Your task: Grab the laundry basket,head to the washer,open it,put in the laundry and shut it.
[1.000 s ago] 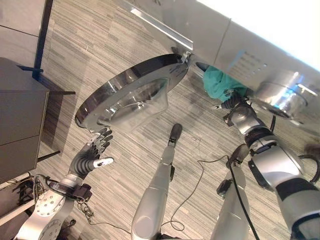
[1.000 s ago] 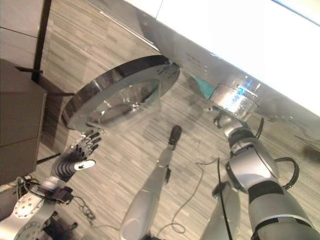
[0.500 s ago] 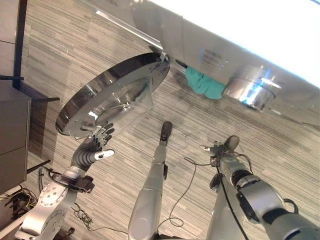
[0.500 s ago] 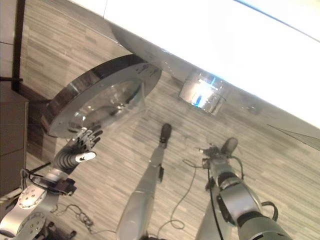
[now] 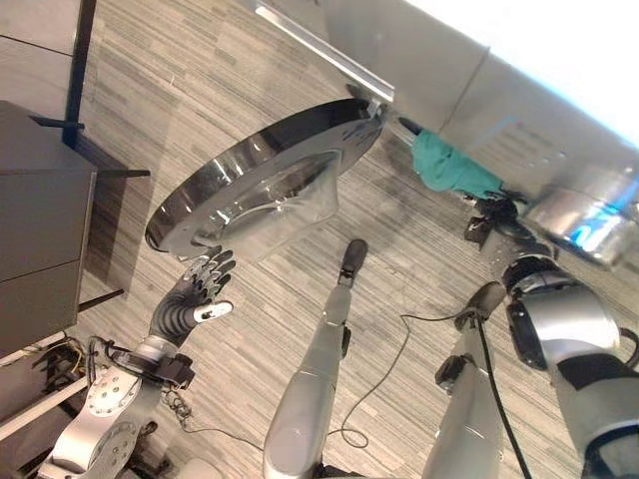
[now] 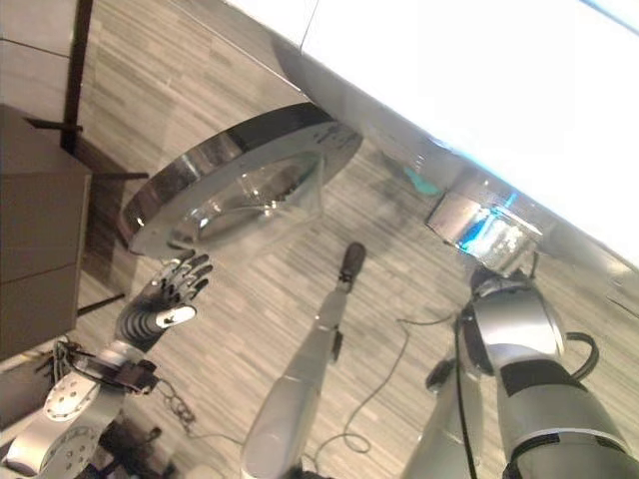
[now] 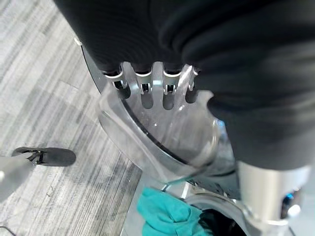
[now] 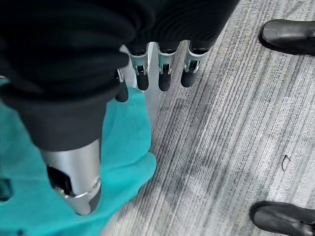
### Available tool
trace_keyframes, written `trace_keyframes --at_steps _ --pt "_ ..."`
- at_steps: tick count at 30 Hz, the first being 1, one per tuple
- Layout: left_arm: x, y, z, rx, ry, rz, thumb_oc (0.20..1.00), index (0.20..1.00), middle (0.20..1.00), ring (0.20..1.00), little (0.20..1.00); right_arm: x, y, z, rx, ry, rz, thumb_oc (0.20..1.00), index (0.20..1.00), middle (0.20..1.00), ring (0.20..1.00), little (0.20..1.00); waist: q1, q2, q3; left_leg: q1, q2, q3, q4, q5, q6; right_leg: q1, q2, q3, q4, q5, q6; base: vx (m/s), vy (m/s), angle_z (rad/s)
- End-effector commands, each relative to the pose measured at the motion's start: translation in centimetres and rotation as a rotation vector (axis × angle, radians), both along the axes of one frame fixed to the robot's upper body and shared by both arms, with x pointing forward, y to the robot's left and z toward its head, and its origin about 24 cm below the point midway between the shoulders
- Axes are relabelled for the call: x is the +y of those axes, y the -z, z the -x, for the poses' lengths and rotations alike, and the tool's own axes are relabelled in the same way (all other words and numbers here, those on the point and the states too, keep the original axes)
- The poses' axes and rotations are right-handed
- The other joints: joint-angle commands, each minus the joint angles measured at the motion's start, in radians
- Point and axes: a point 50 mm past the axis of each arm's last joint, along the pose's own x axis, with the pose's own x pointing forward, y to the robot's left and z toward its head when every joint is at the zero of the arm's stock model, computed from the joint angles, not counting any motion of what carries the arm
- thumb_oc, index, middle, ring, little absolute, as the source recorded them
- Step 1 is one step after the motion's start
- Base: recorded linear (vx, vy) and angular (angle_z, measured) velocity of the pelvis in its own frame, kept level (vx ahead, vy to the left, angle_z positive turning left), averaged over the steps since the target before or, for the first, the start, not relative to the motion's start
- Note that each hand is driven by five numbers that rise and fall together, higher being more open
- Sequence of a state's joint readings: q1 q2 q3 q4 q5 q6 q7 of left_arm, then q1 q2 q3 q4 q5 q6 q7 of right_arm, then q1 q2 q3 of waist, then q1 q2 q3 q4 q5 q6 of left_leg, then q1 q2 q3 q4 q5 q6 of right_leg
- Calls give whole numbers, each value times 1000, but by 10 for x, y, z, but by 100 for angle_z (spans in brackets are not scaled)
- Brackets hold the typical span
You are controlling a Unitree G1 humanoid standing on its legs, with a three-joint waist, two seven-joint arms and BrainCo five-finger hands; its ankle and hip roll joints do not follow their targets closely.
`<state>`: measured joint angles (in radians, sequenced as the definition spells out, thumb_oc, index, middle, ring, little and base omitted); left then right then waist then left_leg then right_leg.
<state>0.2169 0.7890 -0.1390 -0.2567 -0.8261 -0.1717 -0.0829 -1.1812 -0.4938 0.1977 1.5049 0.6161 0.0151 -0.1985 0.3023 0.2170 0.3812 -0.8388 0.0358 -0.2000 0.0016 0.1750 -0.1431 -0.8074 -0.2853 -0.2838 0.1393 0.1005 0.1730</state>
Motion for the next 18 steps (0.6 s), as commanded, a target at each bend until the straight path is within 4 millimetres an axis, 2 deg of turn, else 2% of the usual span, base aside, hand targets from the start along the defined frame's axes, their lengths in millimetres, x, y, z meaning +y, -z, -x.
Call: trace_keyframes --at_steps 1,4,5,6,7,9,10,11,12,14,15,18 --pt "-15 -6 -1 -52 46 73 1000 1000 1000 1000 1000 -28 -80 -3 -233 80 109 1000 1000 1000 1000 1000 13 44 20 41 -29 66 -72 -63 -7 -17 15 30 179 -241 13 9 11 7" --pt "-16 -6 -2 -52 39 87 1000 1000 1000 1000 1000 -23 -94 -6 -267 82 113 1000 1000 1000 1000 1000 16 44 18 28 -32 68 -60 -69 -5 -29 13 33 192 -244 12 5 5 7" --pt "-17 -6 -4 -55 38 88 1000 1000 1000 1000 1000 -15 -96 -9 -281 63 99 1000 1000 1000 1000 1000 17 42 16 24 -31 68 -55 -71 -4 -32 13 34 195 -246 12 13 1 5" --pt "-18 -6 -6 -59 38 88 1000 1000 1000 1000 1000 -5 -99 -13 -300 30 81 1000 1000 1000 1000 1000 18 39 15 20 -31 69 -49 -75 -4 -36 13 35 197 -246 11 0 0 0" --pt "-21 -7 -9 -65 51 84 1000 1000 1000 1000 1000 17 -106 -20 -325 -38 77 1000 1000 1000 1000 1000 19 33 15 16 -31 70 -40 -79 -2 -37 15 36 199 -244 11 0 0 0" --pt "-24 -8 -11 -68 62 93 1000 1000 1000 1000 1000 37 -118 -26 -370 -100 65 1000 1000 1000 1000 1000 23 28 12 14 -30 69 -35 -81 -2 -34 17 33 195 -242 10 0 0 0" --pt "-25 -9 -11 -66 71 99 1000 1000 1000 1000 1000 50 -131 -28 -425 -131 29 758 758 758 758 758 26 25 9 17 -30 67 -34 -82 -3 -27 18 30 193 -242 10 0 0 0" --pt "-25 -9 -11 -65 70 101 1000 1000 1000 1000 1000 52 -140 -28 -456 -135 9 598 598 598 598 598 29 23 5 18 -30 67 -34 -82 -3 -24 18 28 192 -242 11 0 0 0" --pt "-25 -8 -11 -60 71 103 1000 1000 1000 1000 1000 52 -149 -27 -488 -130 0 598 598 598 598 598 33 22 1 19 -31 66 -34 -82 -3 -20 17 26 191 -243 11 0 0 0" --pt "-25 -8 -11 -61 70 101 1000 1000 1000 1000 1000 47 -165 -24 -539 -109 -4 457 457 457 457 457 40 24 -3 19 -31 63 -30 -84 -4 -15 16 21 191 -245 12 0 0 0" --pt "-25 -9 -11 -63 70 102 1000 1000 1000 1000 1000 43 -176 -21 -575 -95 -1 200 200 200 200 200 46 24 -7 19 -32 62 -27 -85 -4 -13 16 19 192 -247 12 0 0 0" --pt "-24 -9 -11 -67 67 107 1000 1000 1000 1000 1000 33 -202 -13 -677 -67 -12 200 200 200 200 200 52 20 -16 18 -34 58 -21 -88 -5 -9 15 14 196 -249 13 0 0 0"
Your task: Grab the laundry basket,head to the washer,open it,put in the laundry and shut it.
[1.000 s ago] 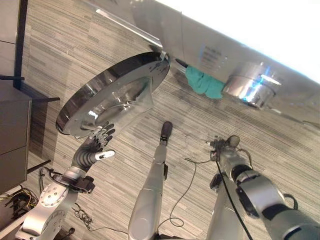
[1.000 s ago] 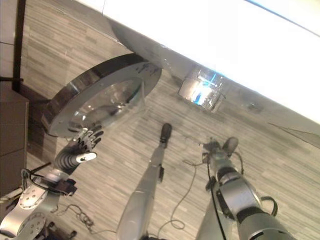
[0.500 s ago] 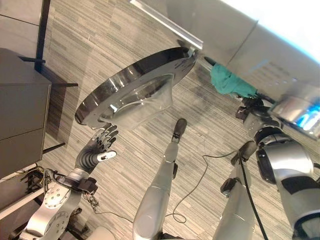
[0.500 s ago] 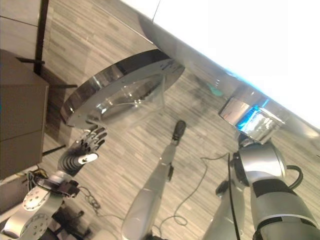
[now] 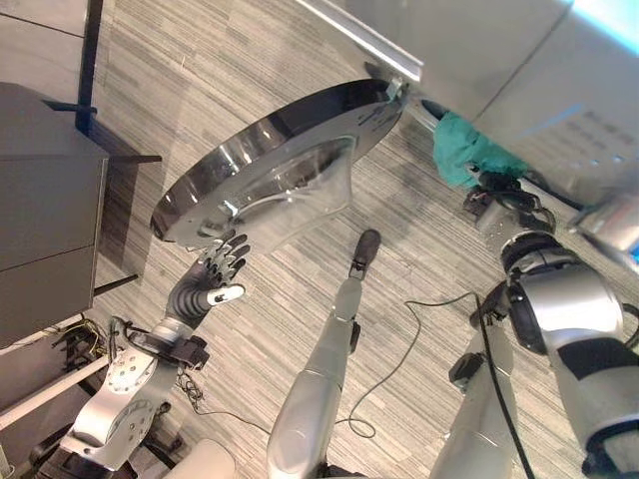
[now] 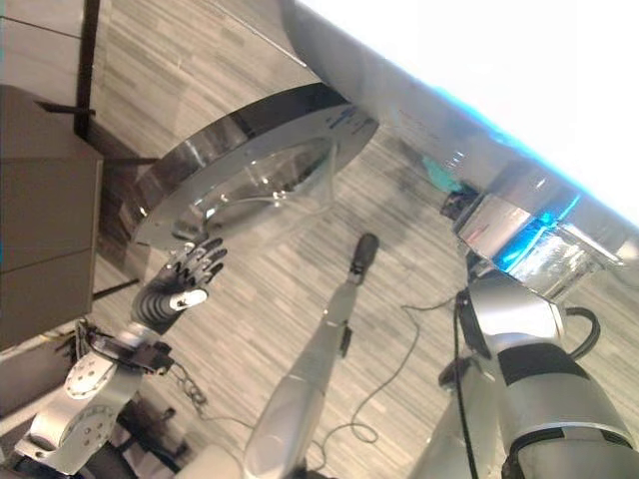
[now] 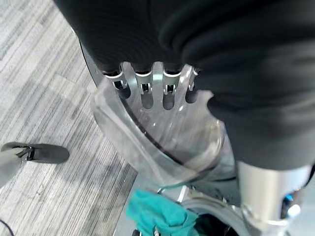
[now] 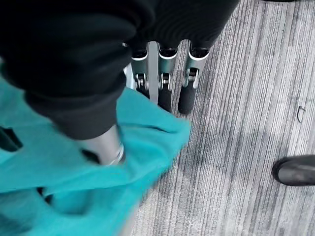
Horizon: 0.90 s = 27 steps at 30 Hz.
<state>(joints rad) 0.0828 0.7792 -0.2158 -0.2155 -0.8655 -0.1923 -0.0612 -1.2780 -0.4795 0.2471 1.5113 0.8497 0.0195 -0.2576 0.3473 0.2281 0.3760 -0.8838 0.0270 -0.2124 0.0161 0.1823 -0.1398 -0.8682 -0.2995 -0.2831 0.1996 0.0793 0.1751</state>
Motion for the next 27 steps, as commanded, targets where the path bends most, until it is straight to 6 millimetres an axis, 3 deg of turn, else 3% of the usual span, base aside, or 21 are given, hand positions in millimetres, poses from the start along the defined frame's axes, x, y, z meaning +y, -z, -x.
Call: trace_keyframes --at_steps 1,6,13,19,20,22,25,27 --pt "-10 0 10 -14 34 56 1000 1000 1000 1000 1000 16 -177 1 -600 -55 173 200 200 200 200 200 6 5 -14 64 -25 70 -35 -97 -9 53 29 12 138 -228 11 0 0 0" --pt "-16 2 7 -8 49 79 1000 1000 1000 1000 1000 14 -196 10 -724 -45 140 200 200 200 200 200 -8 -16 -19 73 -23 73 -31 -106 -10 66 31 10 127 -220 13 1 -1 1" --pt "-19 3 5 -17 52 95 1000 1000 1000 1000 1000 -11 -228 37 -942 44 100 200 200 200 200 200 -27 -23 -28 105 -20 82 -34 -115 -12 103 33 13 99 -213 16 0 0 0" --pt "-19 9 4 4 36 111 1000 1000 1000 1000 1000 -18 -287 102 -1390 76 104 200 200 200 200 200 -58 -40 -48 136 -19 88 -34 -126 -12 139 35 12 80 -208 22 12 1 1" --pt "-17 14 7 41 26 124 1000 1000 1000 1000 1000 -14 -316 146 -1659 84 46 200 200 200 200 200 -69 -48 -67 152 -18 86 -42 -127 -14 158 37 11 66 -207 24 48 4 -1" --pt "-15 21 11 87 24 117 1000 1000 1000 1000 1000 -10 -331 177 -1807 124 65 200 200 200 200 200 -78 -53 -80 159 -16 84 -43 -128 -15 163 33 12 72 -210 25 48 20 2" --pt "-16 23 14 109 41 101 1000 1000 1000 1000 1000 -4 -333 184 -1760 249 220 200 200 200 200 200 -85 -48 -86 155 -21 86 -36 -131 -12 155 25 17 86 -213 23 0 0 0" --pt "-13 24 16 109 44 81 1000 1000 1000 1000 1000 3 -326 168 -1584 315 461 200 200 200 200 200 -80 -47 -87 148 -22 89 -32 -128 -11 146 22 20 90 -213 21 0 0 0"
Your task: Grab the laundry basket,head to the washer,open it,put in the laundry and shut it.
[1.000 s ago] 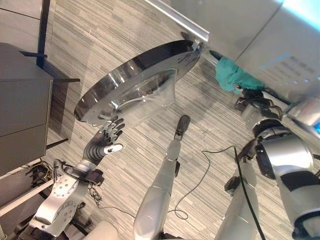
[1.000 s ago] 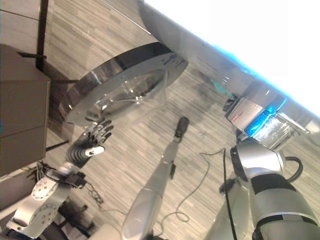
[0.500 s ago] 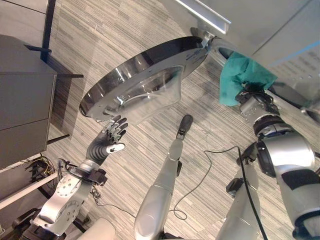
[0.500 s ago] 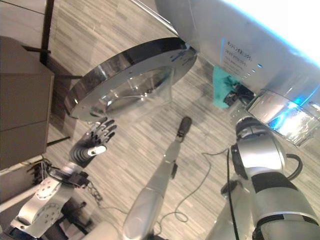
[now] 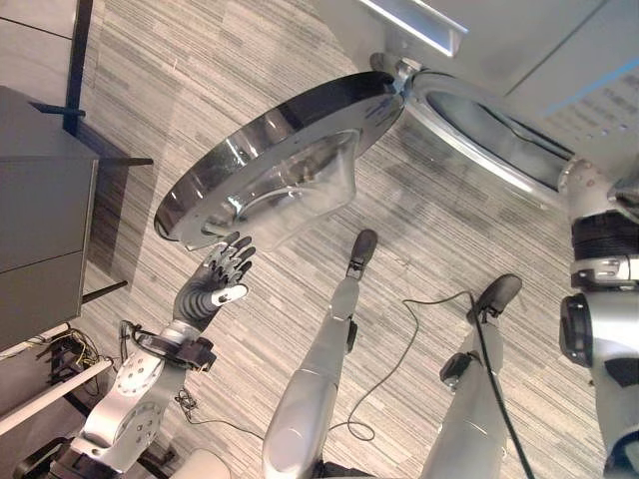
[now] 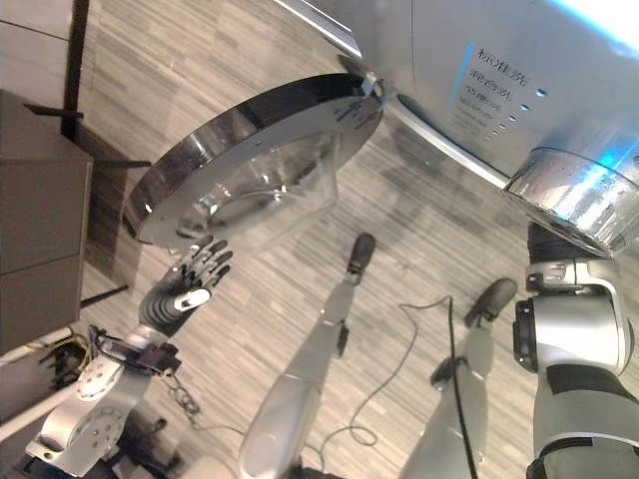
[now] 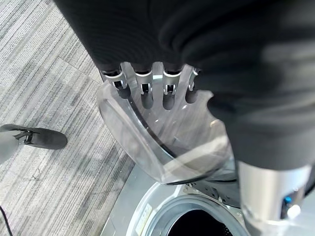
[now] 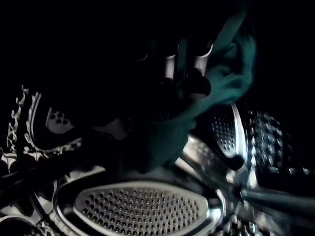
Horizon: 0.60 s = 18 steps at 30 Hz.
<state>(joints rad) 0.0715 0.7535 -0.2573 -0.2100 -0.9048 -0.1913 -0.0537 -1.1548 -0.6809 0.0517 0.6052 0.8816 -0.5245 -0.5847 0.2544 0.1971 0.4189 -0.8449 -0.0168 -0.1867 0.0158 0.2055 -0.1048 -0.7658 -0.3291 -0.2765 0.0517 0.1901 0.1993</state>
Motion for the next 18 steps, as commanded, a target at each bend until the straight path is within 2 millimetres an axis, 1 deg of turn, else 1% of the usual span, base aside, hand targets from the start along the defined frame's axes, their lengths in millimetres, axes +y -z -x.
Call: trace_keyframes --at_steps 1,2,3,4,5,6,7,8,9,10,11,13,16,18 --pt "0 17 18 72 29 -4 1000 1000 1000 1000 1000 19 -128 69 -121 472 514 1000 1000 1000 1000 1000 20 -18 -127 104 24 66 -28 -147 -46 36 49 19 241 -320 -5 -37 22 -3" --pt "1 17 21 70 29 -7 1000 1000 1000 1000 1000 16 -121 50 43 532 606 1000 1000 1000 1000 1000 21 -16 -124 98 27 72 -24 -146 -46 27 50 24 246 -317 -6 -55 26 -1" --pt "6 11 23 54 29 -28 1000 1000 1000 1000 1000 4 -104 23 329 672 753 1000 1000 1000 1000 1000 20 -24 -118 89 32 76 -20 -142 -47 17 51 27 247 -311 -9 -39 8 1" --pt "6 11 23 54 29 -28 1000 1000 1000 1000 1000 4 -104 23 329 672 753 1000 1000 1000 1000 1000 20 -24 -118 89 32 76 -20 -142 -47 17 51 27 247 -311 -9 -50 6 1" --pt "6 9 22 38 5 -14 1000 1000 1000 1000 1000 17 -84 1 422 686 835 1000 1000 1000 1000 1000 5 -23 -108 84 36 85 -18 -142 -44 12 57 31 240 -301 -10 -31 -1 -6" --pt "5 9 22 36 9 -15 1000 1000 1000 1000 1000 21 -70 -2 393 654 821 1000 1000 1000 1000 1000 -1 -22 -103 88 36 87 -15 -144 -41 20 60 30 235 -298 -9 -123 31 -8" --pt "3 13 21 40 11 -14 1000 1000 1000 1000 1000 29 -56 0 331 637 855 1000 1000 1000 1000 1000 -7 -19 -93 79 35 90 -4 -123 -33 21 63 24 227 -267 -14 -99 21 -12" --pt "4 17 19 48 15 -22 1000 1000 1000 1000 1000 32 -38 5 274 585 837 1000 1000 1000 1000 1000 -17 -23 -95 92 32 90 -2 -128 -29 41 63 21 220 -265 -14 -97 33 -11" --pt "4 17 18 48 17 -32 1000 1000 1000 1000 1000 35 -25 5 261 545 833 1000 1000 1000 1000 1000 -20 -30 -98 102 32 92 -2 -129 -26 54 63 20 209 -259 -12 -6 22 -12" --pt "5 19 18 52 15 -46 1000 1000 1000 1000 1000 42 2 5 253 458 832 1000 1000 1000 1000 1000 -31 -41 -101 122 31 97 -1 -135 -21 80 64 19 187 -247 -11 -4 31 -10" --pt "6 20 18 51 12 -52 1000 1000 1000 1000 1000 45 17 4 265 427 847 1000 1000 1000 1000 1000 -39 -50 -105 134 31 101 -1 -137 -19 98 66 16 171 -242 -12 7 32 -6" --pt "8 22 19 59 5 -58 1000 1000 1000 1000 1000 53 59 4 324 340 897 1000 1000 1000 1000 1000 -59 -69 -114 165 31 109 -1 -144 -13 136 66 14 143 -227 -12 20 19 -4" --pt "11 28 26 88 0 -57 1000 1000 1000 1000 1000 60 131 11 493 221 1026 1000 1000 1000 1000 1000 -93 -97 -129 209 33 121 6 -157 -5 191 65 13 115 -213 -12 30 24 -6" --pt "10 33 29 106 -2 -60 1000 1000 1000 1000 1000 68 181 19 614 76 1039 1000 1000 1000 1000 1000 -116 -122 -139 244 38 131 15 -169 -1 232 65 16 95 -202 -10 40 35 -10"
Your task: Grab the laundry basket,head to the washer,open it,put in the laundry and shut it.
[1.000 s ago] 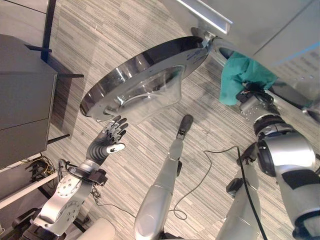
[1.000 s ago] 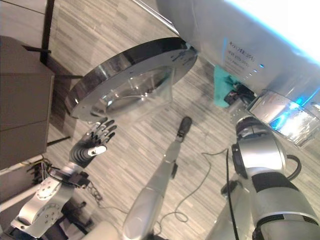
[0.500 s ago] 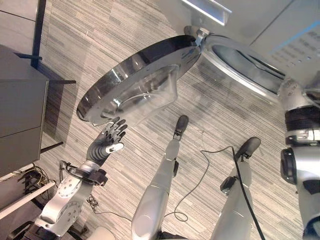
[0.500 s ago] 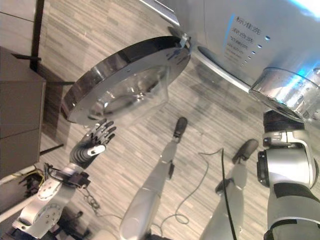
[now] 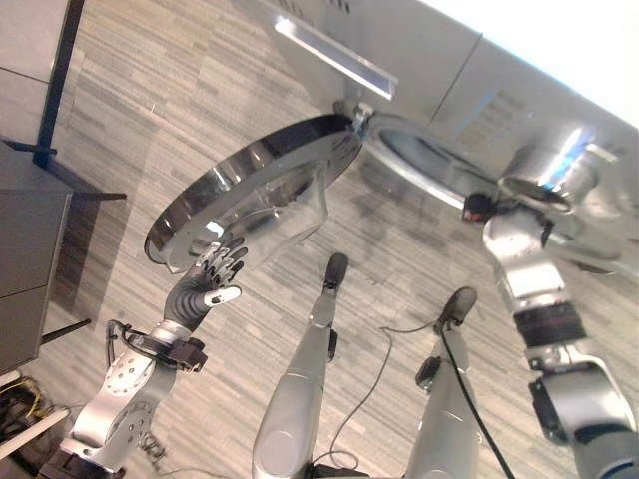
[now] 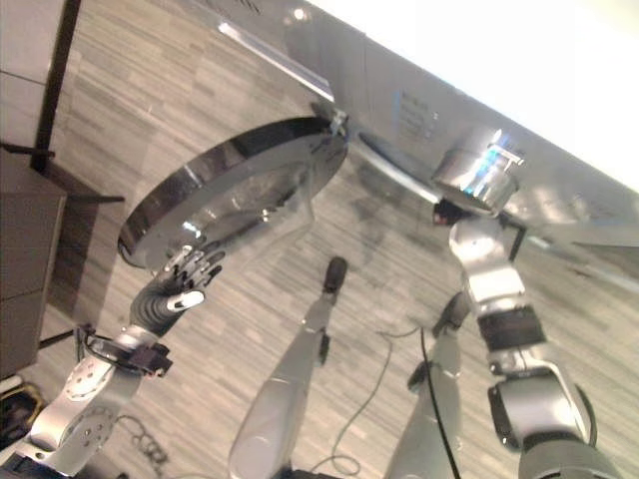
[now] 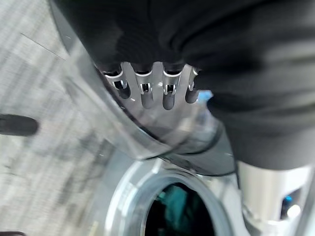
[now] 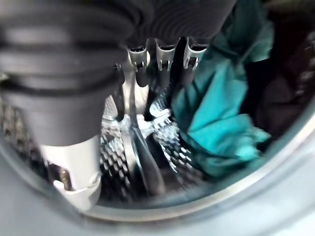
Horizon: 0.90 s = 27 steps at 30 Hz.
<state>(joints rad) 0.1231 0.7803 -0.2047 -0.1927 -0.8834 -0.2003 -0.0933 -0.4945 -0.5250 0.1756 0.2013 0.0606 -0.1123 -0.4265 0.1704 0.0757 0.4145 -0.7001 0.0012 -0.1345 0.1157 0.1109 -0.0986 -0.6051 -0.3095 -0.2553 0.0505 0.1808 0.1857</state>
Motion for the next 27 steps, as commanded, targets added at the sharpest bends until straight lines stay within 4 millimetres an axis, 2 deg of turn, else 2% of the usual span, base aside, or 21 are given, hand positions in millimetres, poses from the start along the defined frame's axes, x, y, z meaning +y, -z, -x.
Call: trace_keyframes --at_steps 1,2,3,5,6,7,11,12,13,14,15,17,18,19,20,24,27 --pt "-6 33 25 114 16 -10 1000 1000 1000 1000 1000 -3 17 19 -8 -98 95 1000 1000 1000 1000 1000 -45 -15 -138 124 24 84 -77 -83 -4 98 47 -3 87 -188 4 37 27 -20" --pt "-6 33 25 114 16 -10 1000 1000 1000 1000 1000 -3 17 19 -8 -98 95 1000 1000 1000 1000 1000 -45 -15 -137 125 24 84 -78 -83 -4 99 47 -3 86 -188 4 71 22 -31" --pt "-3 37 26 122 -9 -32 1000 1000 1000 1000 1000 -6 59 33 157 -112 85 1000 1000 1000 1000 1000 -68 -40 -143 173 31 95 -63 -98 2 151 50 -2 77 -184 5 68 38 -29" --pt "1 47 28 143 -56 -52 1000 1000 1000 1000 1000 -8 102 49 327 -134 3 1000 1000 1000 1000 1000 -91 -61 -147 235 39 106 -48 -117 11 204 52 2 72 -180 5 82 45 -25" --pt "1 47 28 143 -56 -52 1000 1000 1000 1000 1000 -8 102 50 327 -134 2 1000 1000 1000 1000 1000 -90 -61 -143 240 39 106 -49 -117 11 209 52 3 71 -180 6 104 40 -37" --pt "6 55 29 166 -105 -64 1000 1000 1000 1000 1000 -10 135 70 481 -152 20 1000 1000 1000 1000 1000 -112 -79 -148 306 51 114 -42 -133 16 264 60 13 70 -178 6 104 50 -50" --pt "17 83 32 251 -211 -114 1000 1000 1000 1000 1000 -10 185 102 741 -195 42 1000 1000 1000 1000 1000 -132 -106 -174 424 76 133 -30 -165 24 369 70 27 50 -178 7 98 29 -35" --pt "17 83 32 250 -211 -114 1000 1000 1000 1000 1000 -10 185 101 740 -195 43 1000 1000 1000 1000 1000 -132 -107 -174 423 75 133 -32 -161 25 368 69 27 47 -174 7 124 5 -45" --pt "27 111 33 358 -296 -174 1000 1000 1000 1000 1000 -9 214 121 903 -204 56 1000 1000 1000 1000 1000 -145 -118 -209 496 85 146 -35 -178 29 429 76 34 36 -180 6 119 10 -41" --pt "33 136 39 463 -355 -224 1000 1000 1000 1000 1000 -9 227 131 974 -198 65 1000 1000 1000 1000 1000 -153 -123 -229 550 95 157 -45 -185 30 470 82 44 32 -185 6 128 7 -28" --pt "32 136 39 462 -354 -224 1000 1000 1000 1000 1000 -9 226 131 973 -197 65 1000 1000 1000 1000 1000 -152 -122 -226 555 96 159 -47 -185 30 473 82 45 31 -185 6 72 10 -23" --pt "36 158 47 572 -410 -234 1000 1000 1000 1000 1000 -8 231 137 1004 -196 69 1000 1000 1000 1000 1000 -157 -124 -248 601 101 168 -62 -188 30 507 86 51 26 -190 5 75 7 -24" --pt "37 170 53 632 -439 -226 1000 1000 1000 1000 1000 -8 234 140 1016 -189 37 1000 1000 1000 1000 1000 -160 -125 -262 626 103 173 -73 -188 30 529 89 53 23 -194 5 133 26 -26" --pt "35 193 67 759 -482 -235 1000 1000 1000 1000 1000 -5 235 141 1015 -183 9 1000 1000 1000 1000 1000 -167 -124 -286 677 105 181 -96 -189 28 565 92 57 14 -199 5 145 19 -20" --pt "37 203 75 821 -495 -269 1000 1000 1000 1000 1000 -4 232 140 999 -185 -7 1000 1000 1000 1000 1000 -172 -125 -302 696 107 187 -107 -191 26 579 92 60 10 -201 7 147 27 -12" --pt "36 232 108 1029 -538 -334 1000 1000 1000 1000 1000 -1 216 139 906 -214 -61 1000 1000 1000 1000 1000 -186 -126 -350 777 113 212 -133 -201 18 639 97 75 -7 -212 7 112 3 -18" --pt "33 238 118 1081 -558 -320 1000 1000 1000 1000 1000 -1 215 140 897 -209 -73 1000 1000 1000 1000 1000 -183 -124 -364 807 115 215 -140 -206 15 669 97 77 -20 -216 5 74 -3 -9"
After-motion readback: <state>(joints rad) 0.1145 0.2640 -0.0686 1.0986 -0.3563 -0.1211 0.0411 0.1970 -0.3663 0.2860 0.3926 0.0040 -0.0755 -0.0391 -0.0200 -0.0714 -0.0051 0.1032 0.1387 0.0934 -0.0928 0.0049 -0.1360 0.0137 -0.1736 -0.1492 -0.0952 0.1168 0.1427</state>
